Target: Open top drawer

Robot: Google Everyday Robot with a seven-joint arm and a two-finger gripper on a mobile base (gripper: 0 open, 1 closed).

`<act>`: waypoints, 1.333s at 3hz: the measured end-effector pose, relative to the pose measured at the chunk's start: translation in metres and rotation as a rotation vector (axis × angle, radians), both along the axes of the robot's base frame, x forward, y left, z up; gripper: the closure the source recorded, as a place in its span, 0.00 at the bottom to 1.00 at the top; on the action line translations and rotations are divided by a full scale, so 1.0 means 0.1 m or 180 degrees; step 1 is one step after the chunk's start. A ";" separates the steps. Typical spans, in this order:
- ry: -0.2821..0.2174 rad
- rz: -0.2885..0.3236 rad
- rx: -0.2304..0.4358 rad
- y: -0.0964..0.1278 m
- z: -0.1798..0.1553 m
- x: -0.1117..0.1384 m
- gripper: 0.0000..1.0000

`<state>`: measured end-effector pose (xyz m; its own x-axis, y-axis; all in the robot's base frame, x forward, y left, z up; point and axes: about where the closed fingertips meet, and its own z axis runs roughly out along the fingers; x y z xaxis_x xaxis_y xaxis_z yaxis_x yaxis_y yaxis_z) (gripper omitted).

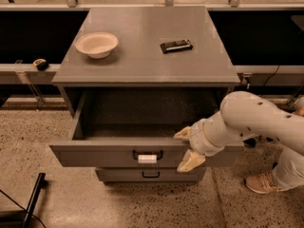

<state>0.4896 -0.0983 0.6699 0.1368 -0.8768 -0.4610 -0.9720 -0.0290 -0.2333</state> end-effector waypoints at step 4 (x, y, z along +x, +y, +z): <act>-0.0363 -0.0065 -0.0339 -0.43 0.84 0.13 0.19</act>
Offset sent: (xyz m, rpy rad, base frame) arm -0.0557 -0.0408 0.0584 -0.0837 -0.0295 -0.0263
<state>0.5022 -0.1415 0.7540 0.1646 -0.9230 -0.3478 -0.9400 -0.0399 -0.3389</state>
